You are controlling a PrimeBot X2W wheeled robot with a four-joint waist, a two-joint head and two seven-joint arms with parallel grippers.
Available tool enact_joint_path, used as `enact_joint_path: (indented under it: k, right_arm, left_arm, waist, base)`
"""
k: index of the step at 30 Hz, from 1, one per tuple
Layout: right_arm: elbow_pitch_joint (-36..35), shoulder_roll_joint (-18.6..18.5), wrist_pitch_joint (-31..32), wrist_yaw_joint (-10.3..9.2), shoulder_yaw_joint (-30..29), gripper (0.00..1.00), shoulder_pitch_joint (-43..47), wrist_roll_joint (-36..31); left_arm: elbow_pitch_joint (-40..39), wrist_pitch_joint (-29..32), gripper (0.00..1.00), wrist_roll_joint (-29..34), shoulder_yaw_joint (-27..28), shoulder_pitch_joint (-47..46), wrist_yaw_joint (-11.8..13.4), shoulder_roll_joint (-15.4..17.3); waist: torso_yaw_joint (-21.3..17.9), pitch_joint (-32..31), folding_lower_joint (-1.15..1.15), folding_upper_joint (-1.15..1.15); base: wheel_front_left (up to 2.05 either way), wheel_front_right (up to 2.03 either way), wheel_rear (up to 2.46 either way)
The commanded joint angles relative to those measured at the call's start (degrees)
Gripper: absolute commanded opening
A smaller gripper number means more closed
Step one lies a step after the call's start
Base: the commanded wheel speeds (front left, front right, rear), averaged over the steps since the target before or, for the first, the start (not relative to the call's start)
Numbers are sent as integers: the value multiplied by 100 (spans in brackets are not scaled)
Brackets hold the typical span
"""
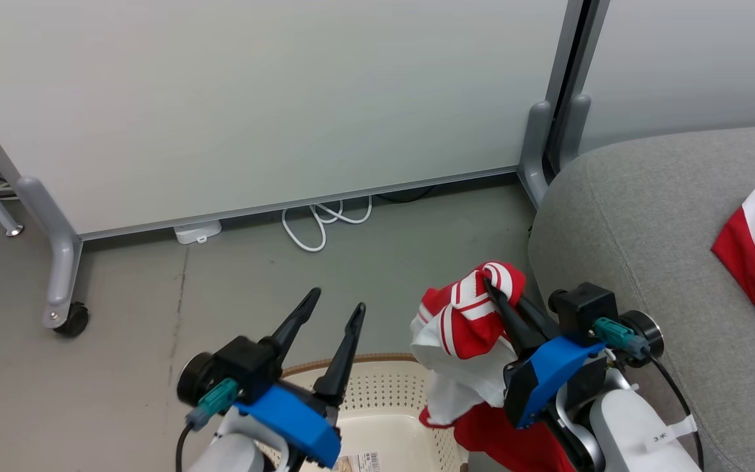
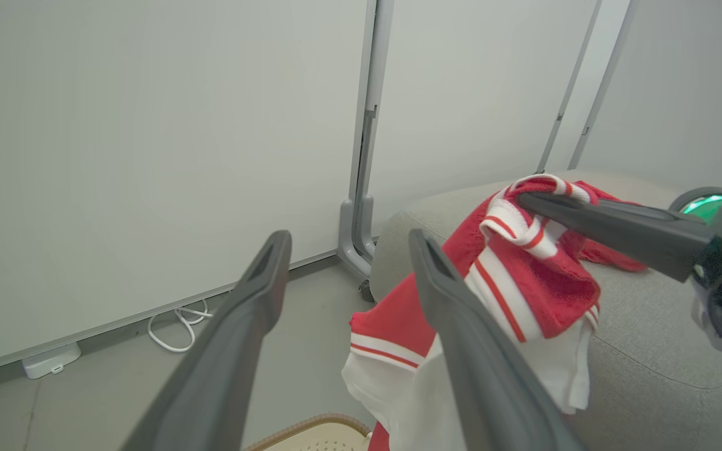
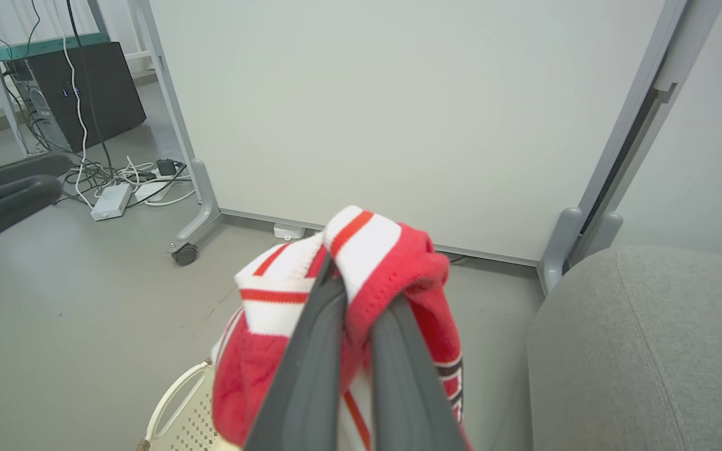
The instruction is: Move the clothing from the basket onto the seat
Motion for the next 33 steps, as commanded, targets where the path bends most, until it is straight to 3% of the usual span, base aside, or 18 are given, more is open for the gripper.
enact_joint_path:
  k: [1,13,24,33]
  right_arm:
    - [-62,7,-4,1,-43,0,80,-32]
    - [-233,8,77,1,-155,0,161,-51]
    - [-286,8,124,1,-151,0,156,-36]
    - [-322,7,92,1,-166,0,49,-16]
  left_arm:
    - [-106,-15,100,154,223,231,-40,20]
    - [-439,-16,100,938,1332,1147,-213,-328]
    - [-409,-16,100,1057,1374,1203,-240,-438]
    - [-454,-17,100,1075,1367,1161,-242,-327]
  waist:
    - [8,6,0,0]
    - [26,-26,0,0]
    - [-98,16,0,0]
    - [-758,170,0,0]
  base:
    - [0,0,0]
    - [0,0,0]
    - [0,0,0]
    - [0,0,0]
